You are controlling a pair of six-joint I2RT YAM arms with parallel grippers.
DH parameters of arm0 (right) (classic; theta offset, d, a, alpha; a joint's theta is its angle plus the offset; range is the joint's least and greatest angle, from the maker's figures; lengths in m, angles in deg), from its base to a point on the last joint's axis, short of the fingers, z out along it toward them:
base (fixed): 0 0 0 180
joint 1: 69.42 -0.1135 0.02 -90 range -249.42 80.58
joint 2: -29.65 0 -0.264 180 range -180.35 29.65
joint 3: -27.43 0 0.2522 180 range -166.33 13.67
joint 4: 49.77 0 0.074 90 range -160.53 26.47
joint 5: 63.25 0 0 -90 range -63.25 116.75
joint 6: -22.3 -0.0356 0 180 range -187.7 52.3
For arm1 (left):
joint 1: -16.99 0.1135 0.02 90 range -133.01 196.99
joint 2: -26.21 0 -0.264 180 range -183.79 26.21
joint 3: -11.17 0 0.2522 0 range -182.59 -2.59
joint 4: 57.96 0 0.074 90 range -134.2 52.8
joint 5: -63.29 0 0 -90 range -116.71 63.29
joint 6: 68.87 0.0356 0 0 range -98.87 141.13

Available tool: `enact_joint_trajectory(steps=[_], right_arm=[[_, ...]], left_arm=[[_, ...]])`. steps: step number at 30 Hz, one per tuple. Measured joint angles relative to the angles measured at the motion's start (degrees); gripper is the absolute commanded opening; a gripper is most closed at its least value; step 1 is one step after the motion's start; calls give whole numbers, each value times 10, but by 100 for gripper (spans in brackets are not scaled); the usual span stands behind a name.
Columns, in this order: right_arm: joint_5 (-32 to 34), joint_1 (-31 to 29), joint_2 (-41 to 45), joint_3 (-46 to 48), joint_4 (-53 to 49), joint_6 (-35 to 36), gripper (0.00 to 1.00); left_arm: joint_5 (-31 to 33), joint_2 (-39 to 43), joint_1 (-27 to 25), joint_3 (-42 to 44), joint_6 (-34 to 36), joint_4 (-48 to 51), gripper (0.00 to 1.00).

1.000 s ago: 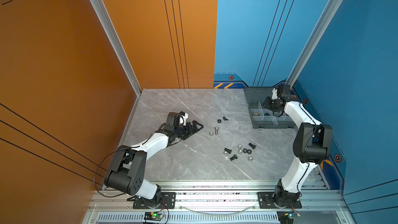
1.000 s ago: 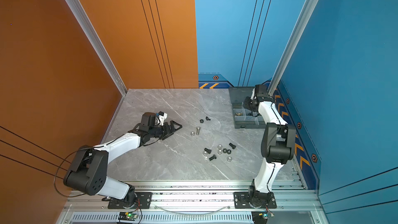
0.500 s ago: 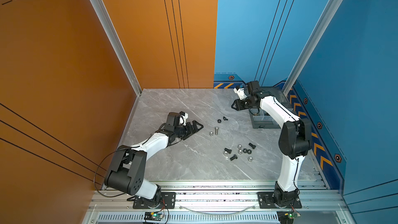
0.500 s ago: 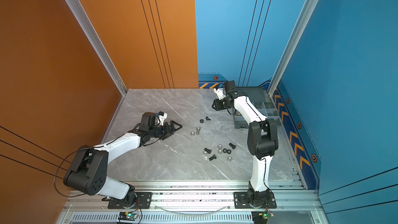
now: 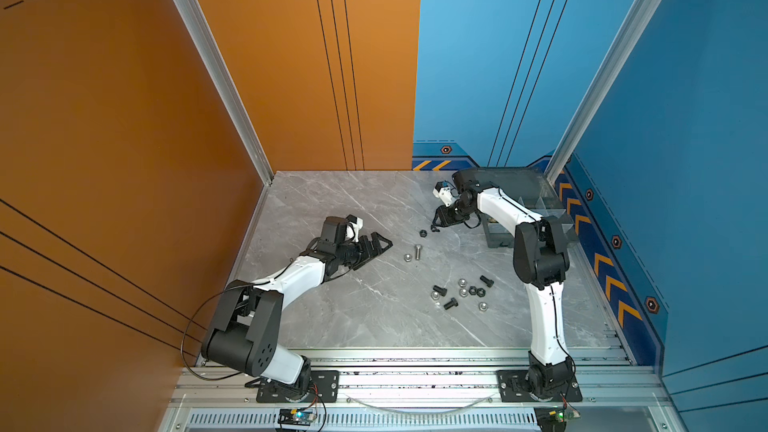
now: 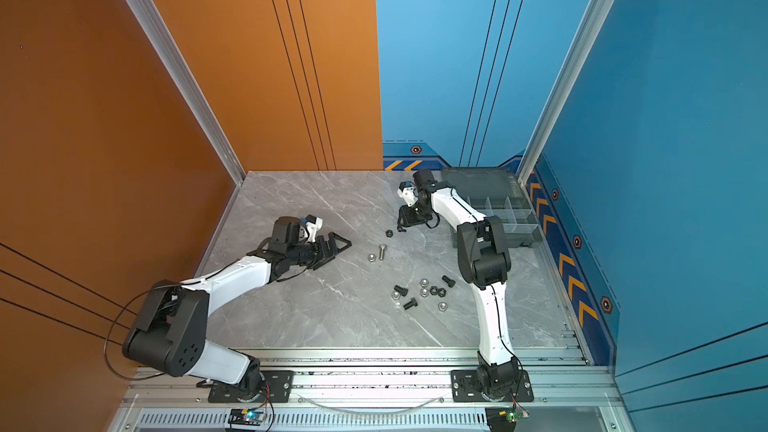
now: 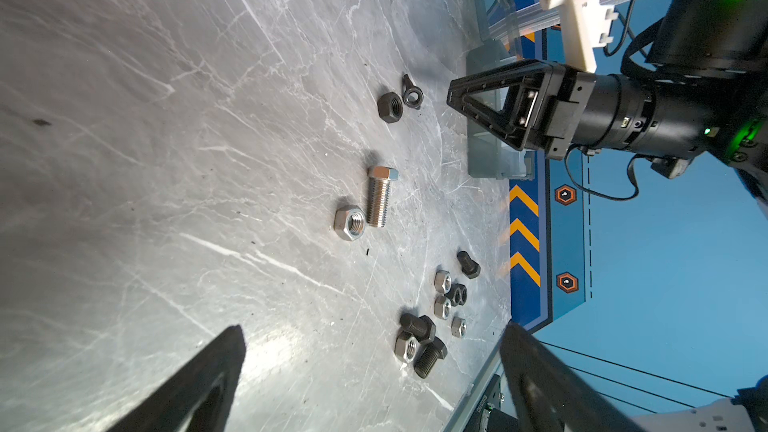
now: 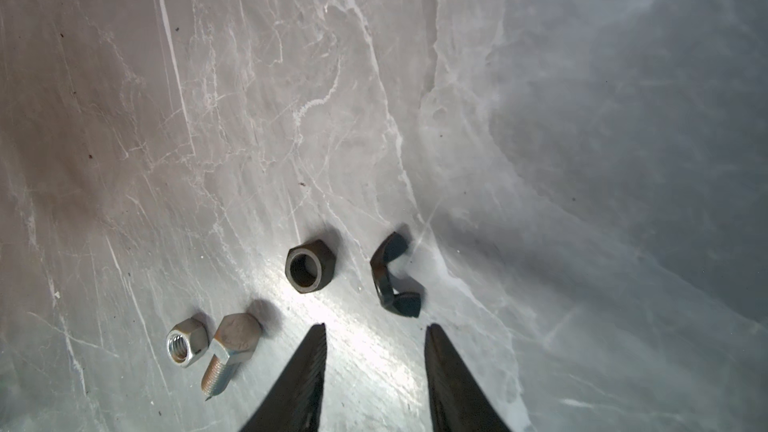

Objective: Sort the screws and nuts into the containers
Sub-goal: 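Move the right gripper back over the pile to the last black wing nut, then lower the right gripper and close it on the black wing nut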

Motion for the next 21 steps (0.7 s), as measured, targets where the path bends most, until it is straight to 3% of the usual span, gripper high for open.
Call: enact_joint_trajectory(steps=[21], right_arm=[[30,-16,-48,-41,0,-5,40]], left_arm=[[0,-8,0,0,-4,-5,98]])
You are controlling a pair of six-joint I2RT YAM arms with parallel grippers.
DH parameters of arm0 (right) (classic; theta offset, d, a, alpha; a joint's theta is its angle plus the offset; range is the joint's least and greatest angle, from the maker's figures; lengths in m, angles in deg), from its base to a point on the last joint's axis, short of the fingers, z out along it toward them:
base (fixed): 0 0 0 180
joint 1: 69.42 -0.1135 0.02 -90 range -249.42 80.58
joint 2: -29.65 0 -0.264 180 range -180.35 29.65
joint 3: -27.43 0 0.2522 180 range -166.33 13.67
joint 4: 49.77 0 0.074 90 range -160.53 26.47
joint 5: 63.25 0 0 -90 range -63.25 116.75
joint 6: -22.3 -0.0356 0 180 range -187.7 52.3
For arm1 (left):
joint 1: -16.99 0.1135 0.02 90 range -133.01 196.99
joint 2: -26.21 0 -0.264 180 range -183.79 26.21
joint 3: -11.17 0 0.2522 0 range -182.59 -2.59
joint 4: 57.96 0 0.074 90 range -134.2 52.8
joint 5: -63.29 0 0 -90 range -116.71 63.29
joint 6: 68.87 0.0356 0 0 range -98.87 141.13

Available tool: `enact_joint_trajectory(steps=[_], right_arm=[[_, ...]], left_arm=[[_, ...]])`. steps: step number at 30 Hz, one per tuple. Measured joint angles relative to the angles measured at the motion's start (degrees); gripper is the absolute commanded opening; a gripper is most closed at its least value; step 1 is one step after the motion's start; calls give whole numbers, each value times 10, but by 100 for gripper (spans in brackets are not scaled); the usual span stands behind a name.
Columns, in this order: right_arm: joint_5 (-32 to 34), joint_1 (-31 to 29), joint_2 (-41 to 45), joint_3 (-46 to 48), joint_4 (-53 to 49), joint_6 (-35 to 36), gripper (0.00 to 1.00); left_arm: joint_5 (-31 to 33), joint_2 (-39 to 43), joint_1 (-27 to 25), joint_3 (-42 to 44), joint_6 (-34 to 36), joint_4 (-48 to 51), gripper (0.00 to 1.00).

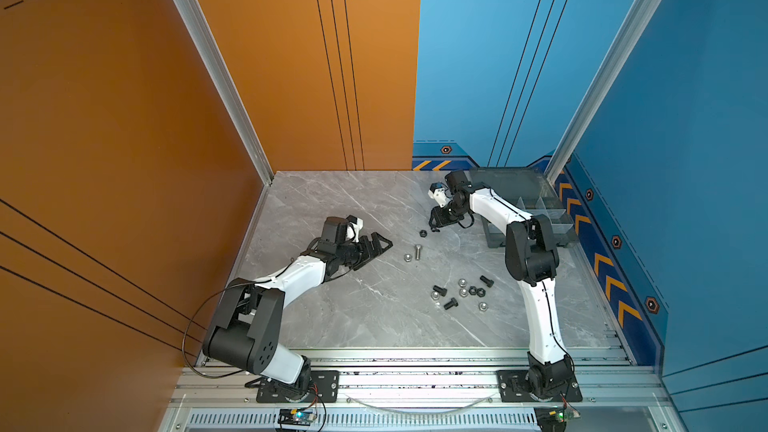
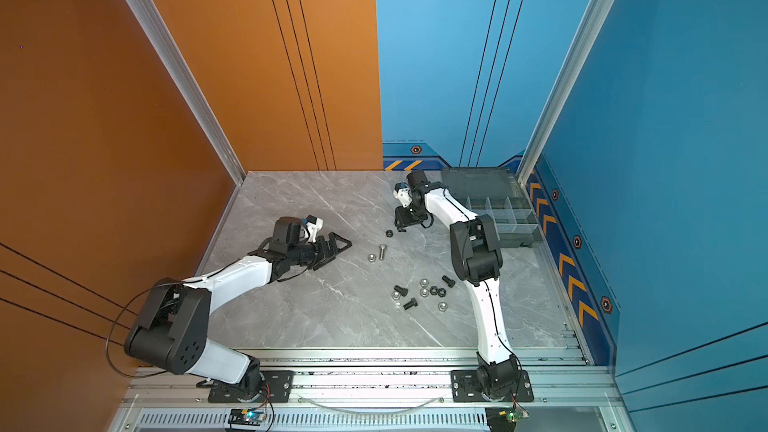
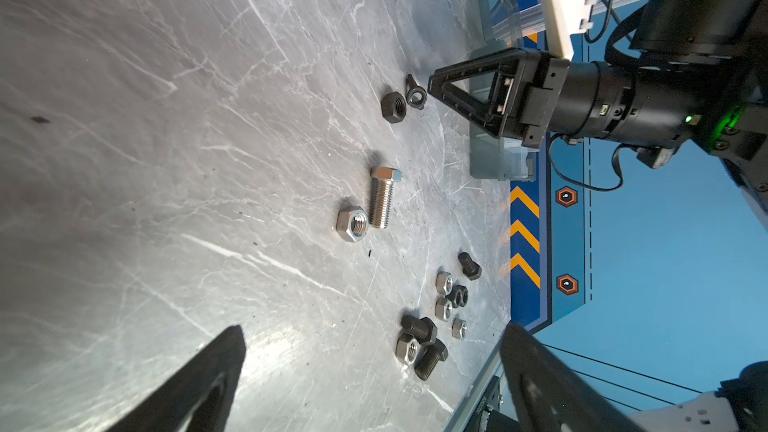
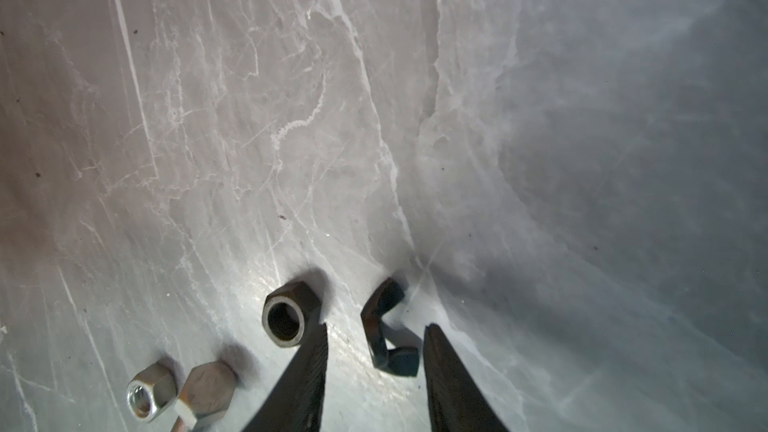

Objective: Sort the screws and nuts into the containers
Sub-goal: 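Lower the right gripper and close it on the black wing nut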

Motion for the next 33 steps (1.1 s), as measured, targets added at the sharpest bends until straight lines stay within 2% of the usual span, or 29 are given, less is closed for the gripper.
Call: enact_joint_trajectory(steps=[8,19,28,33], right_arm=[[2,-3,-14,0,2,-7,36],[4,-3,-14,0,11,-13,24],[4,-3,-14,14,16,-15,22],[0,-2,-14,15,21,-14,12]], left_arm=[[0,0,0,0,0,0,98],[-3,0,7,0,0,-1,98],[-3,0,7,2,0,-3,98],[-3,0,7,2,0,-3,98]])
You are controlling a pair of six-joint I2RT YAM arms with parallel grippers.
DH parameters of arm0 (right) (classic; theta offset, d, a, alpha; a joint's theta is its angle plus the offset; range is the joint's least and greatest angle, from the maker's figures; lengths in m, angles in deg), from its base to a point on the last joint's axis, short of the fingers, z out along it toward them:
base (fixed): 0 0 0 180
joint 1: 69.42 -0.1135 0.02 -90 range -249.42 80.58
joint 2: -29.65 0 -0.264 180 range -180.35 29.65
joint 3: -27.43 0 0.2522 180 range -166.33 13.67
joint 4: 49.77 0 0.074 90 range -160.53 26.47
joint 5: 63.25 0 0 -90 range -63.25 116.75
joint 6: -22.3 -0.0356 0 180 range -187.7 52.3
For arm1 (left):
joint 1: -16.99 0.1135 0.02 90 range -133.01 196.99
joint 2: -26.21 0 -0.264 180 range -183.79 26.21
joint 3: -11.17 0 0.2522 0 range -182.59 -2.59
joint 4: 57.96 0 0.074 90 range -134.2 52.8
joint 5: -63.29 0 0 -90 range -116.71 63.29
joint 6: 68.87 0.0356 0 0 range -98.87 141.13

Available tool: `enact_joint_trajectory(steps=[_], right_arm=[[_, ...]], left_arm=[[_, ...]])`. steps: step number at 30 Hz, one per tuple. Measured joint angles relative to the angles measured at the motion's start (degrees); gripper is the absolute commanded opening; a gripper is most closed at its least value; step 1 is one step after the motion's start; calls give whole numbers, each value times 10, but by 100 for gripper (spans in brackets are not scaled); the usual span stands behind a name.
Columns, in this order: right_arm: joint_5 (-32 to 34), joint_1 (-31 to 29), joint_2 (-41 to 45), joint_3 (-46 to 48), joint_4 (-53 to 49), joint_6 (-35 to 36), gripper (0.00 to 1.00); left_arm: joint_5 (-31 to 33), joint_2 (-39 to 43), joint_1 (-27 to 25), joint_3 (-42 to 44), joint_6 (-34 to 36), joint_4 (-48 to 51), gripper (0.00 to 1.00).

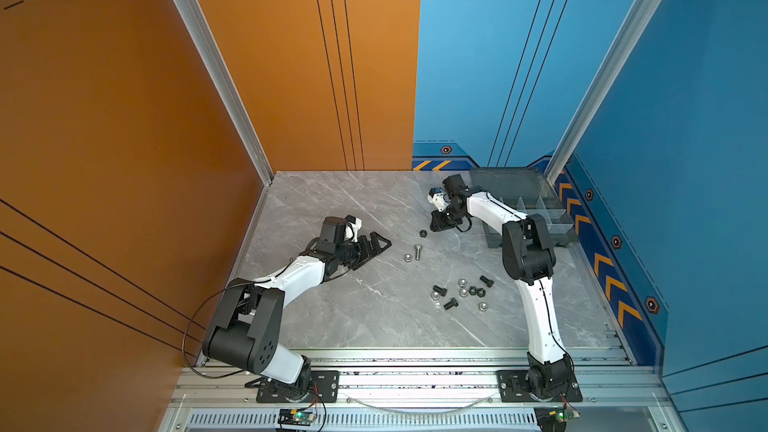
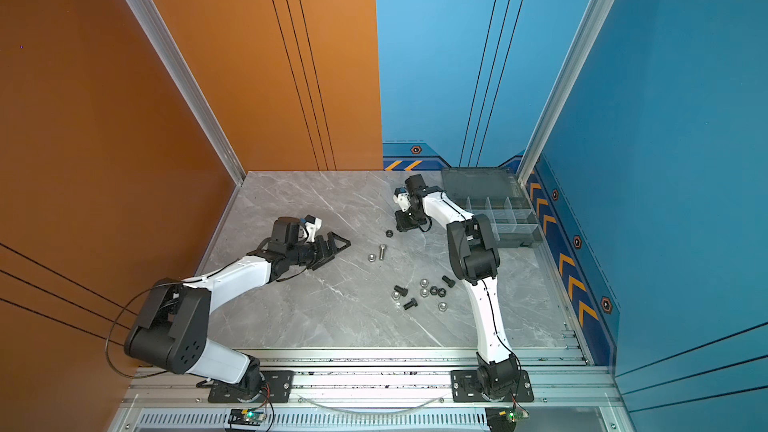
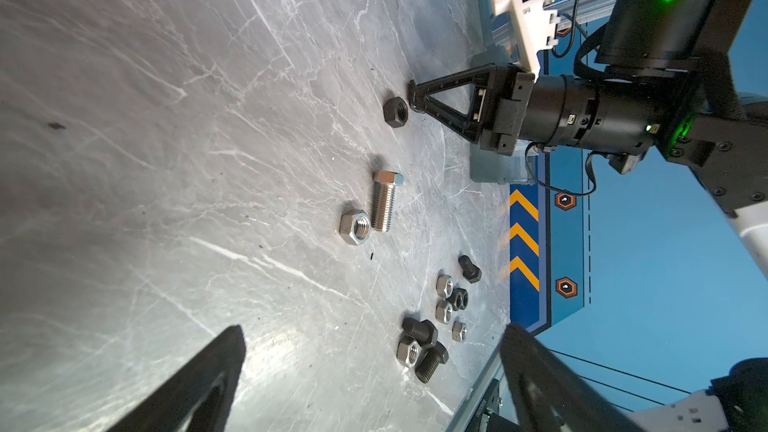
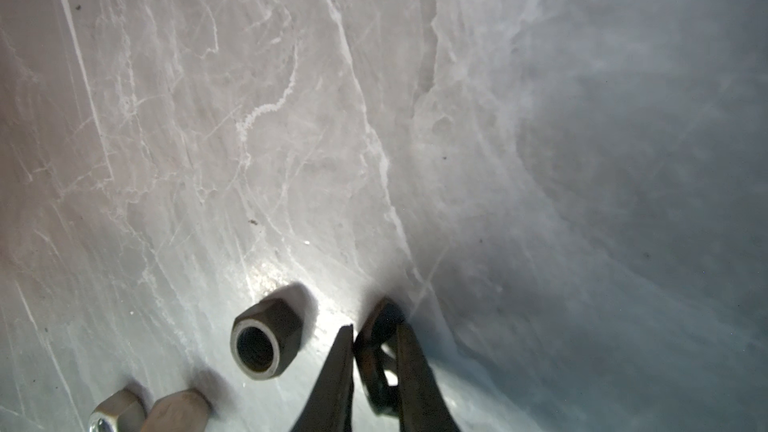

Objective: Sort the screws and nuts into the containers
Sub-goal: 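Lower the right gripper and close it on the black wing nut, then carry the black wing nut with the right gripper to the box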

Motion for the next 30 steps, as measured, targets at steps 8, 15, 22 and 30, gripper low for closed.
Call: enact_joint_trajectory(steps=[8,15,22,30], right_arm=[[-17,5,4,3,13,-3,0],[-47,24,24,40,31,-17,0],[-72,50,61,91,46,-42,0],[-96,97,159,134,81,-77,0]], left_arm=[[0,0,0,1,0,0,98],[0,0,0,1,0,0,98],[0,0,0,2,0,0,98],[0,0,0,2,0,0,98]])
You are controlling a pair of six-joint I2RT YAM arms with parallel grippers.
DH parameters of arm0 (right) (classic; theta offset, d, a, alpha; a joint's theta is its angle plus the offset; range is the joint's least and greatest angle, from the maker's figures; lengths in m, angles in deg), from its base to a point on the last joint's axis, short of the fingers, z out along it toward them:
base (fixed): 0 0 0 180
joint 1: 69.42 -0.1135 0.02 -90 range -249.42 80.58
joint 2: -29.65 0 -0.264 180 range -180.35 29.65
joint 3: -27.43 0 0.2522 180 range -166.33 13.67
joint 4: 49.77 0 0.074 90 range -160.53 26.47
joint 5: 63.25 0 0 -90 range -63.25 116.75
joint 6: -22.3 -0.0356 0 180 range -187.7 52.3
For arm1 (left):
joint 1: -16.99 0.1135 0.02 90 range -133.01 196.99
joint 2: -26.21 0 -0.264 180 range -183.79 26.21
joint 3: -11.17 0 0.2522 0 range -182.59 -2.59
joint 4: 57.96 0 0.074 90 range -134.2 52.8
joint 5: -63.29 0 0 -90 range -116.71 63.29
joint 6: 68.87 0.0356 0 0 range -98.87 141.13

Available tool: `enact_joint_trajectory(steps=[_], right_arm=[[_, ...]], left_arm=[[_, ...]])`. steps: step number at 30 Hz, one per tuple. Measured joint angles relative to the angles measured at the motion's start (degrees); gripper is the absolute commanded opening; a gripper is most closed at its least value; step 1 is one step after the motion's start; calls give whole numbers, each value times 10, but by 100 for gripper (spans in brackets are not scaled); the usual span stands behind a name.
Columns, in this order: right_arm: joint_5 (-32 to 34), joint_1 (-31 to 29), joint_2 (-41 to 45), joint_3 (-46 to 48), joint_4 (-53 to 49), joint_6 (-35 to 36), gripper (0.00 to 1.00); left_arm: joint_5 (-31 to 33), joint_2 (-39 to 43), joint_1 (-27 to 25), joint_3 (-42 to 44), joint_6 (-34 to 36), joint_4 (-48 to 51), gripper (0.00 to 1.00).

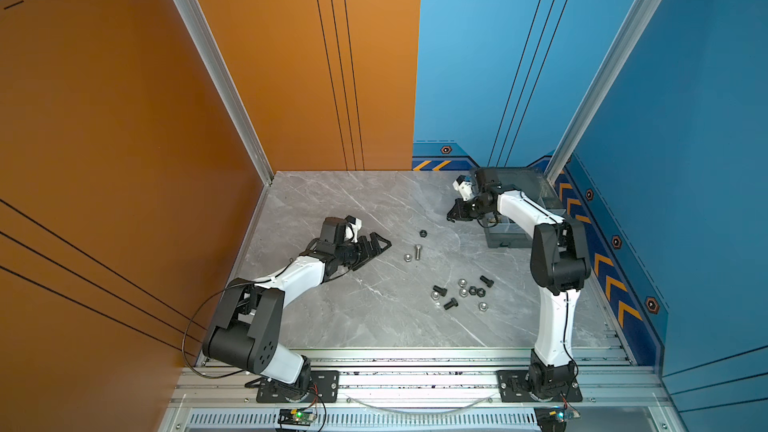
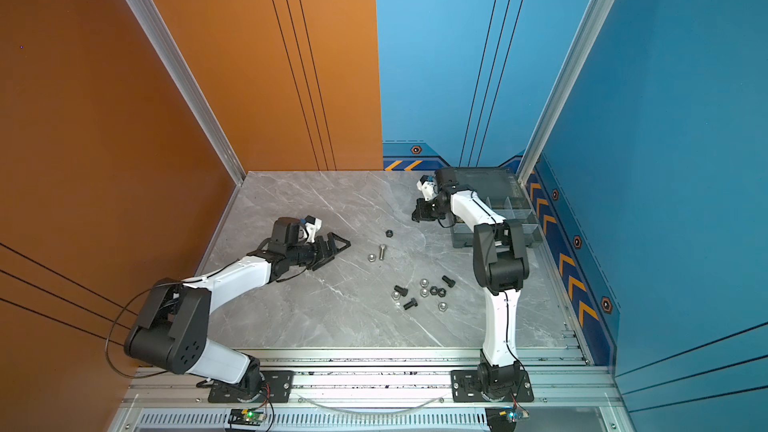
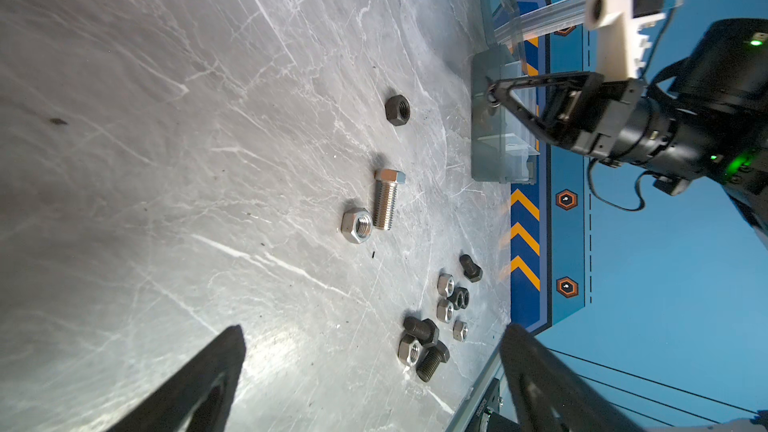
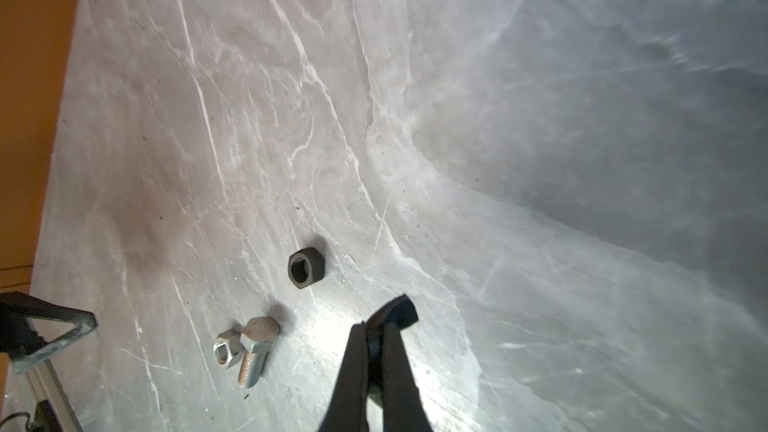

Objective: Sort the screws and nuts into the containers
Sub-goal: 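Carry the black wing nut with the right gripper to the box, then lower the right gripper into the black wing nut compartment and open it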

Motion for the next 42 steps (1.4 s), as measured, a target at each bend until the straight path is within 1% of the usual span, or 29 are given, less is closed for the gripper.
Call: enact_joint_trajectory(steps=[2,4,9,14,22,30,38,42], right_arm=[[3,17,25,5,7,-5,0],[21,34,46,9,15,-11,0],[99,72,86,35,25,-22,0],[162,101,104,74,35,-45,0],[228,151,113,101,52,-80,0],[250,177,110,101,59,-96,0],[249,179,58,86,59,-98,0],[247,179,47,86,59,-106,0]], left_arm=[[0,0,0,1,0,0,98],[0,0,0,3,0,0,98],[0,1,0,8,0,0,98],[0,3,1,9,0,0,98],[0,5,1,9,0,0,98],[0,5,1,9,0,0,98],[0,5,1,9,0,0,98],[-2,5,1,9,0,0,98]])
